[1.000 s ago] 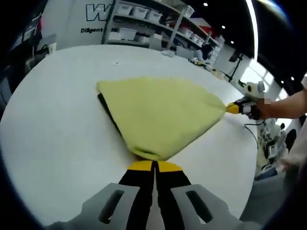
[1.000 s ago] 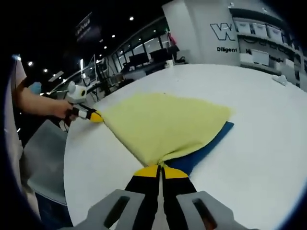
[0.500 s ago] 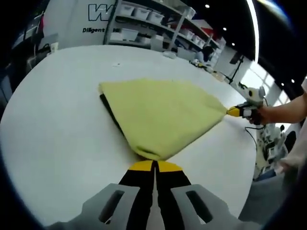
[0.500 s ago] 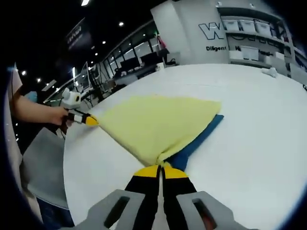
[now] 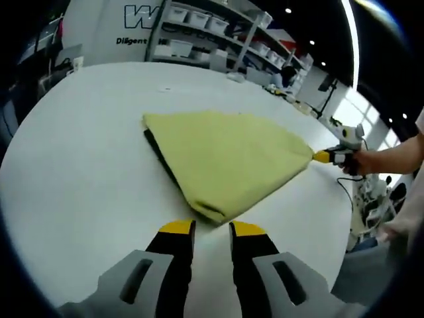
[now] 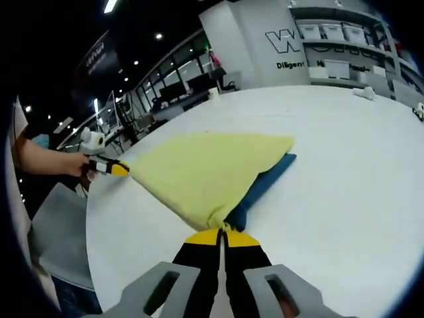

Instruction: Fold the garment on the visible template until the final outline fits inside the template.

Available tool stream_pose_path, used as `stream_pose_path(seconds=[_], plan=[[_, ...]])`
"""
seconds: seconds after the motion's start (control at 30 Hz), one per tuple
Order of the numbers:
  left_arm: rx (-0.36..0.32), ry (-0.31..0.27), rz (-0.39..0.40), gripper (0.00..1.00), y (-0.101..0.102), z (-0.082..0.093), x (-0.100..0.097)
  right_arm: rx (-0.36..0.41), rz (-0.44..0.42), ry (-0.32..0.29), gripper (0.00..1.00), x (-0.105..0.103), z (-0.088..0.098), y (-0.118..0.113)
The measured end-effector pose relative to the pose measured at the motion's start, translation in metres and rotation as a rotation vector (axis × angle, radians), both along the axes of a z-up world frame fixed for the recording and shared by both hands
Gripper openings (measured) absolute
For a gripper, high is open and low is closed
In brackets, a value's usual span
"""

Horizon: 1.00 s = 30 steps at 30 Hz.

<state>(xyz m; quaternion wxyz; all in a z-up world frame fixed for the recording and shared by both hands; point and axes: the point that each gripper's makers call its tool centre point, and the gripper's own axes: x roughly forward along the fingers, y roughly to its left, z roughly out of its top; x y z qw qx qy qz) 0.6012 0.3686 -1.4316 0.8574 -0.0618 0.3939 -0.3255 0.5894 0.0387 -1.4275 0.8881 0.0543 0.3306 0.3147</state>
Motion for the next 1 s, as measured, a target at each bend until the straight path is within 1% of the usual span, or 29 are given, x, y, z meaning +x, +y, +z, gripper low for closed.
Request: stream_pose_path(seconds=[0.03,0.1,0.17,0.2,0.23,0.3,0.33,0.37,0.4,0.43,0.47,0.53,0.63,0.73,0.77,0.8,0.83,0.9,0.93,0.97,1.0], plan=[[0.002,-0.008,-0.003,0.23,-0.001,-0.001,0.002,-0.001,0.002,0.001,0.00,0.000,0.000,0.000],[0.032,-0.026,-0.019,0.13,-0.002,-0.004,0.001,-0.004,0.005,0.000,0.00,-0.001,0.000,0.000],[0.037,-0.021,-0.015,0.03,-0.001,-0.008,0.003,-0.007,0.009,0.001,0.00,-0.001,0.000,0.000],[0.042,-0.024,-0.014,0.01,0.000,-0.009,0.003,-0.009,0.010,0.002,0.00,-0.002,-0.001,-0.001],[0.043,-0.020,-0.007,0.01,0.001,-0.009,0.004,-0.008,0.009,0.003,0.00,-0.002,-0.001,-0.001],[0.021,-0.012,0.011,0.02,0.001,-0.007,0.006,-0.011,0.013,0.002,0.00,-0.002,0.000,0.000],[0.028,-0.024,-0.006,0.00,0.001,-0.006,0.004,-0.014,0.015,0.001,0.00,-0.002,0.000,-0.001],[0.040,-0.072,-0.047,0.00,0.002,-0.003,0.007,-0.013,0.016,0.001,0.00,-0.002,0.000,-0.001],[0.038,-0.047,-0.018,0.00,0.005,-0.003,0.007,-0.014,0.017,0.000,0.00,-0.002,0.000,-0.001],[0.032,-0.051,-0.014,0.00,0.005,-0.001,0.007,-0.014,0.018,0.002,0.00,-0.002,0.000,-0.001],[0.037,-0.066,-0.004,0.00,0.009,0.001,0.009,-0.016,0.022,0.002,0.00,-0.002,0.000,-0.002],[0.036,-0.074,-0.001,0.00,0.015,0.002,0.012,-0.013,0.024,0.004,0.00,-0.002,0.000,-0.004],[0.081,-0.090,-0.041,0.00,0.023,0.001,0.012,-0.016,0.030,0.007,0.00,-0.002,0.000,-0.008],[0.099,-0.098,-0.065,0.00,0.029,0.002,0.011,-0.019,0.048,0.006,0.00,-0.003,0.001,-0.009],[0.109,-0.101,-0.081,0.00,0.028,0.002,0.010,-0.018,0.054,0.006,0.00,-0.004,0.001,-0.009],[0.145,-0.115,-0.120,0.00,0.031,0.000,0.008,-0.016,0.059,0.007,0.00,-0.004,0.001,-0.009],[0.156,-0.117,-0.143,0.00,0.030,-0.001,0.007,-0.015,0.064,0.009,0.00,-0.004,0.001,-0.009],[0.166,-0.117,-0.156,0.00,0.031,-0.002,0.005,-0.020,0.071,0.014,0.00,-0.005,-0.001,-0.012],[0.162,-0.115,-0.154,0.00,0.031,-0.002,0.005,-0.011,0.070,0.019,0.00,-0.006,-0.001,-0.014],[0.161,-0.114,-0.155,0.00,0.032,-0.001,0.005,0.025,0.082,0.034,0.00,-0.009,0.001,-0.011],[0.159,-0.112,-0.156,0.00,0.031,-0.001,0.005,0.016,0.088,0.030,0.00,-0.010,0.001,-0.011]])
